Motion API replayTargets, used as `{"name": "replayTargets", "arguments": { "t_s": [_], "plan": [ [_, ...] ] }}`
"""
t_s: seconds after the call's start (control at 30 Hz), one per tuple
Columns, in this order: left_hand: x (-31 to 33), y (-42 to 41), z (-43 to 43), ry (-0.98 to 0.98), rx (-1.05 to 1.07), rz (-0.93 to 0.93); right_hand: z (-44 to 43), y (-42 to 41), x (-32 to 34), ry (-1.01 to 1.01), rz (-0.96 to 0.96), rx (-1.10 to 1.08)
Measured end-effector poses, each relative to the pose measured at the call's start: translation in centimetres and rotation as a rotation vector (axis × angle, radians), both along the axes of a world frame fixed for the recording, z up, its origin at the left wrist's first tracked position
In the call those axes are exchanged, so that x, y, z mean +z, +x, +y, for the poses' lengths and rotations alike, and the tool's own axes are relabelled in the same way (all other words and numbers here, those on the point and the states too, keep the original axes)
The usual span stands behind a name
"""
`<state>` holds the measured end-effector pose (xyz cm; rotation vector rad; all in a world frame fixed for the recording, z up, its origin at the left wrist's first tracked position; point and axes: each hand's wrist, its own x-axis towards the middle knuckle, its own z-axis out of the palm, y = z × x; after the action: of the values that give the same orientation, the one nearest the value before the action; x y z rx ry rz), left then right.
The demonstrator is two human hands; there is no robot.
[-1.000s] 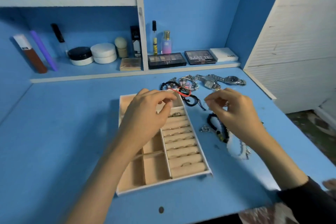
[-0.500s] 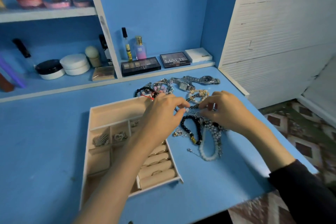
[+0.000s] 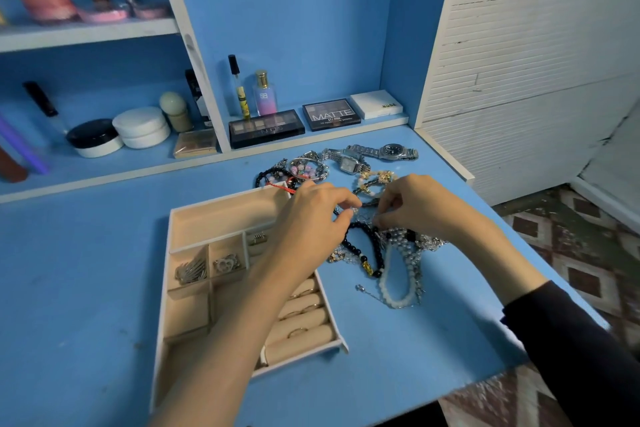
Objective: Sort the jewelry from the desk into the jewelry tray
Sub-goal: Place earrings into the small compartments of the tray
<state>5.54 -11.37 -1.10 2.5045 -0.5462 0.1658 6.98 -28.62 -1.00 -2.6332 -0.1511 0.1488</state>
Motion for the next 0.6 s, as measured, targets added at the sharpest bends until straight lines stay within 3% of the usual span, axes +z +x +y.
{"name": "replayTargets", "arguments": {
  "t_s": [0.13,0.33,0.6],
  "plan": [
    [-0.1,0.4,-0.2,0.056,0.004,0.002,-0.7,-0.6,-0.9,0.189,-0.098,-0.053],
    [-0.1,1.2,-1.3,0.151,-0.020,-0.015,-0.3,-1.6,-2.3,0.635,-0.343,-0.260],
    [-0.5,2.4,-2.8,0.350,0.035,-0.019,0.1,-2.0,-2.9,0.670,-0.493,-0.317]
  ]
}}
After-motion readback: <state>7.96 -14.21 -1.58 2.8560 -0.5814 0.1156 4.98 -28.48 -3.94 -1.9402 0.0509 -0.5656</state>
